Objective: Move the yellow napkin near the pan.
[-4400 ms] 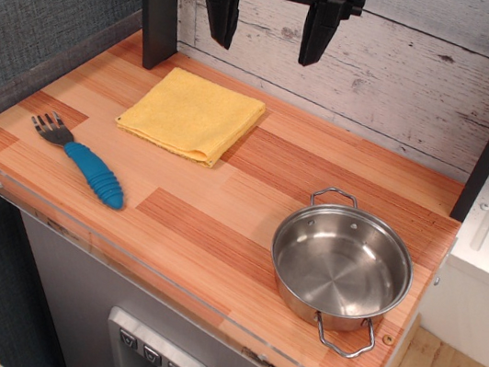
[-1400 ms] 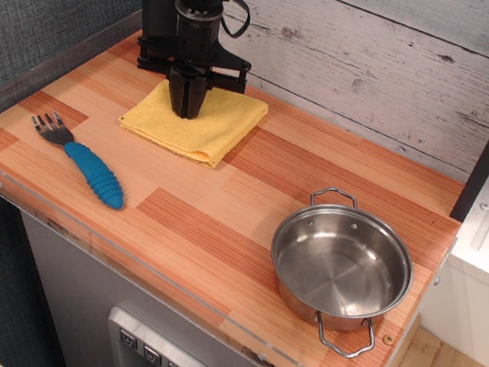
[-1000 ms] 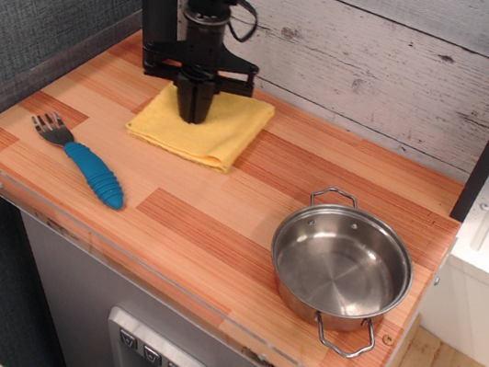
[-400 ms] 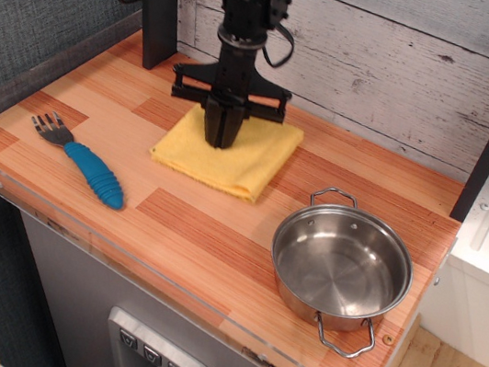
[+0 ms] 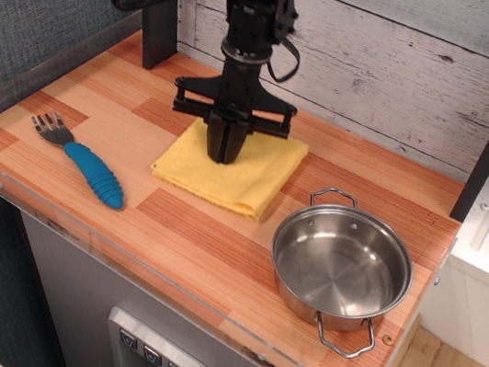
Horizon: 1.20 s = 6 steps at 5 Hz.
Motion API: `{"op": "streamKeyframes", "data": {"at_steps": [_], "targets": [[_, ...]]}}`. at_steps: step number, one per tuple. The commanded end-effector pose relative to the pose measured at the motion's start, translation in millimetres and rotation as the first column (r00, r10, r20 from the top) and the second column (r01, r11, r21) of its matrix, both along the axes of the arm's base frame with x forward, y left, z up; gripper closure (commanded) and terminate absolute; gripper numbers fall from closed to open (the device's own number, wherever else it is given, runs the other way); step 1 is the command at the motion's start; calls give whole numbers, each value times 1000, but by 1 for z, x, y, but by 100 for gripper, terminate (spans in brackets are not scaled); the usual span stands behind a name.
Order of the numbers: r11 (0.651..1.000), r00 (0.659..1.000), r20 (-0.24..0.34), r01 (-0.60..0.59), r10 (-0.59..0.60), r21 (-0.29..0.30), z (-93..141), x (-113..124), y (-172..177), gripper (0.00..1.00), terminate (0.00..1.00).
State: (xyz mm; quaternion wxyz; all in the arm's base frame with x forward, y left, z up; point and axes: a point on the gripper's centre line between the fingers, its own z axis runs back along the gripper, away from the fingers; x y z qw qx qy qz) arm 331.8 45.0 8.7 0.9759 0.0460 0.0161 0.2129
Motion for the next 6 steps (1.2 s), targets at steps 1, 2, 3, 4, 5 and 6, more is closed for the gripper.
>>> {"op": "streamKeyframes", "data": {"at_steps": [1,2,3,4,5,6], "targets": [[999,999,6,45,-45,19,2,-15,-16,100,0],[999,999,-10,41,-41,26,-2,-24,-16,100,0],[998,999,-18,48,-48,33,-4,-33,-16,100,0],[998,998,-28,54,-52,40,-5,-43,-14,100,0],[996,996,-39,79,-78,45,-6,-52,-13,100,0],[994,995,-30,97,-96,49,-8,-60,-14,100,0]]}}
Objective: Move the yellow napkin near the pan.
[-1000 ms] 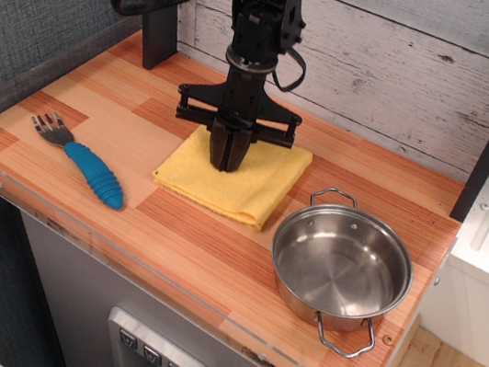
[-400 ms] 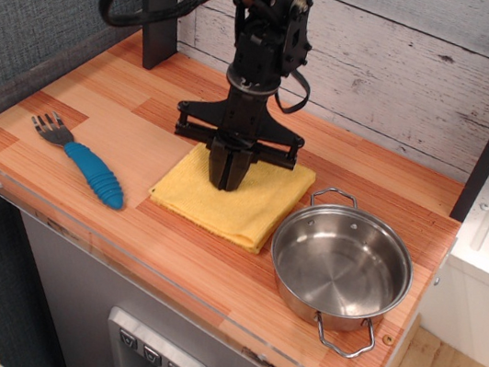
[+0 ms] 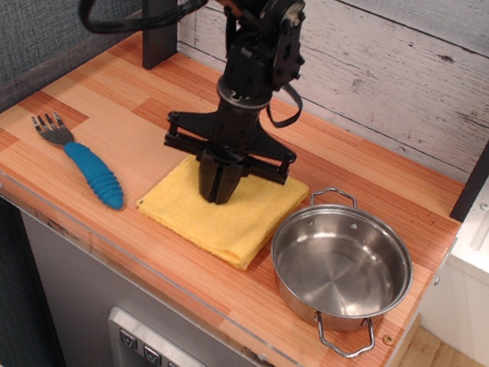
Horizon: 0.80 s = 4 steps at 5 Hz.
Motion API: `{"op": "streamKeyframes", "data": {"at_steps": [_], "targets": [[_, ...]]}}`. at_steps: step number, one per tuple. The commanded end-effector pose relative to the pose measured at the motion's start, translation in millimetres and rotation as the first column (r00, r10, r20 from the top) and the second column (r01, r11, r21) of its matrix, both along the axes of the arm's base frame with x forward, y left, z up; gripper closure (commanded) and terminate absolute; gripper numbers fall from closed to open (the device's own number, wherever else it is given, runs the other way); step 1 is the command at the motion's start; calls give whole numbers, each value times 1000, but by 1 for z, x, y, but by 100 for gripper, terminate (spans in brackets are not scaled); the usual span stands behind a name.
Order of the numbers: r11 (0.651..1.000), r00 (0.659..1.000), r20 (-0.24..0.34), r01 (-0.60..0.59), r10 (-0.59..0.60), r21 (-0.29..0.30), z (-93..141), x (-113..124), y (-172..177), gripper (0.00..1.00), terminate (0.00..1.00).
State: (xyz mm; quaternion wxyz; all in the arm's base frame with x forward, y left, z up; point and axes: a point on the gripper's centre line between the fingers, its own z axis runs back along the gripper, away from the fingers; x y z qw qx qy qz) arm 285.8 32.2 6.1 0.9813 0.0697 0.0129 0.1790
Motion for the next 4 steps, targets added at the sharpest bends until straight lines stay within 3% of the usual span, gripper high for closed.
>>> {"op": "streamKeyframes", "data": {"at_steps": [1,4], "targets": [[1000,999,-28,30,-29,10,-6,-22,-1,100,0],[999,999,-38,-3,5,42,-1,-46,15,100,0]]}}
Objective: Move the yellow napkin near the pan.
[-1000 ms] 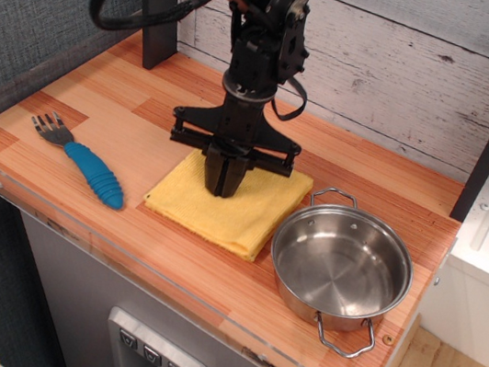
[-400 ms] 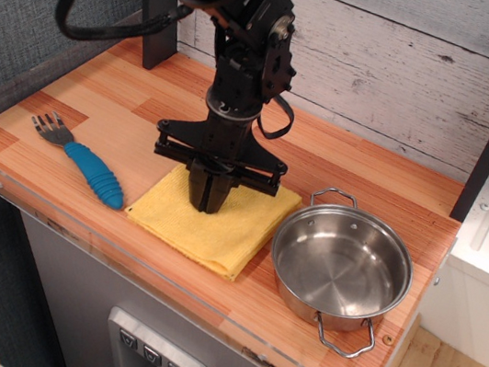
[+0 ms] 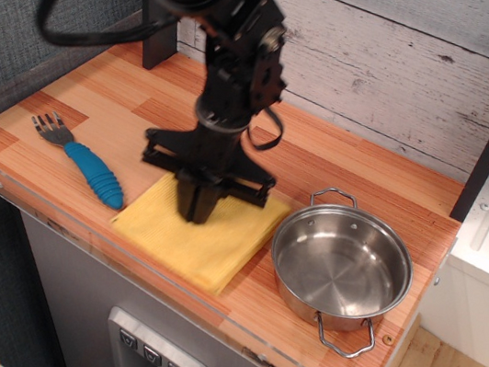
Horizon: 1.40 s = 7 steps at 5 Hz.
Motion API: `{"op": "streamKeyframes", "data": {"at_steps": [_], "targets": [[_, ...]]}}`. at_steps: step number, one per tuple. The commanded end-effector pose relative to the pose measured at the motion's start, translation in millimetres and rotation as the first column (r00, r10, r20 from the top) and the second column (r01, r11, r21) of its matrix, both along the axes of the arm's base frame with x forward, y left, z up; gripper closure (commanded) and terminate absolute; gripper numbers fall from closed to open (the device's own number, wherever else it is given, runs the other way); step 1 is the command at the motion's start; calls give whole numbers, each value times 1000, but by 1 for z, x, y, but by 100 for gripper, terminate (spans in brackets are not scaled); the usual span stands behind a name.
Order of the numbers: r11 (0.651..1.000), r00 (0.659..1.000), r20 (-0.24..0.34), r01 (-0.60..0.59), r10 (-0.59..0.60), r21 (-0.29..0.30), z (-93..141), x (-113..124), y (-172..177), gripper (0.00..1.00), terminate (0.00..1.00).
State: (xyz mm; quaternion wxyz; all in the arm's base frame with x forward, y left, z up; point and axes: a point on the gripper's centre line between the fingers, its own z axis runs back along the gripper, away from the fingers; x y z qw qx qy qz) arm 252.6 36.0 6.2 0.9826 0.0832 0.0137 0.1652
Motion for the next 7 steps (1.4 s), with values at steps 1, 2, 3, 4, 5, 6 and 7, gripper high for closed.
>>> {"op": "streamKeyframes", "data": {"at_steps": [1,2,3,4,5,6,7], "targets": [[999,999,-10,-38,38,37,4,-13,12,100,0],[998,999,31,-46,45,39,13,-6,15,100,0],[999,997,61,-49,48,22,20,-1,18,100,0],[999,994,99,-52,50,12,31,5,19,0,0],[997,988,139,-70,68,13,40,9,20,0,0],[998,984,168,-57,54,15,47,14,20,0,0],[996,980,186,-82,74,33,63,17,22,0,0]]}}
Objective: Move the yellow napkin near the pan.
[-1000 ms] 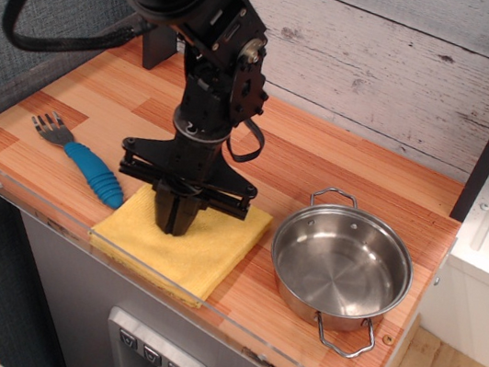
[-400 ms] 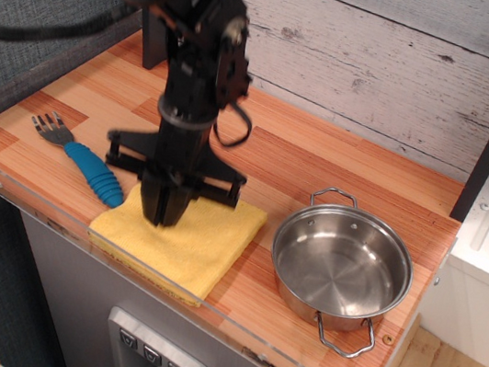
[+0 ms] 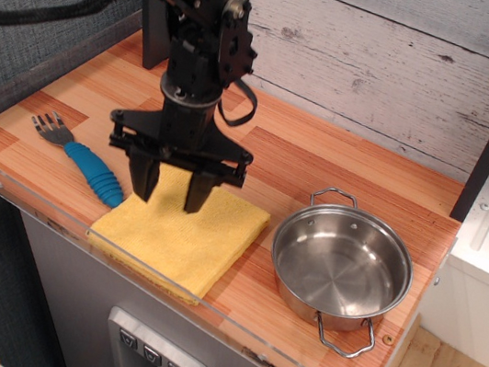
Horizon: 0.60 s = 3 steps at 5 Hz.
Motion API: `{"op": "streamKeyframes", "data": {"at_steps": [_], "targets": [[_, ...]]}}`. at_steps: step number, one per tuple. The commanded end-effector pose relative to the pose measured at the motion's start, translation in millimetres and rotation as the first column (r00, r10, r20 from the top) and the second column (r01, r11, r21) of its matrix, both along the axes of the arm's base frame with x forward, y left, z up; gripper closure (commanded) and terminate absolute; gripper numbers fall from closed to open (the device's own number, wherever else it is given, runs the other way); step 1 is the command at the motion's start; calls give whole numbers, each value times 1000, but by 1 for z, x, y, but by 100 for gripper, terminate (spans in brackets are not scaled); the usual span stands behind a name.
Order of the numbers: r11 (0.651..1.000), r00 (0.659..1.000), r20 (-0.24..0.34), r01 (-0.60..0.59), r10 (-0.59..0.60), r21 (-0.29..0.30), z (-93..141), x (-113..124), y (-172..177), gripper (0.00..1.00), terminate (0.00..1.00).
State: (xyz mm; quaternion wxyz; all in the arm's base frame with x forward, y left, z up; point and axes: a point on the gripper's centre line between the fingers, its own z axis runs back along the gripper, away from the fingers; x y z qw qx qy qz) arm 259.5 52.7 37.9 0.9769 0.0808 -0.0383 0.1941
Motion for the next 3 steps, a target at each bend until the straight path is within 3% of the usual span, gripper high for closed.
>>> {"op": "streamKeyframes", "data": {"at_steps": [1,3], "targets": [[997,996,61,-70,68,23,46,12,9,0,0],[990,991,18,-136,135,34,66,19,33,0,0]]}}
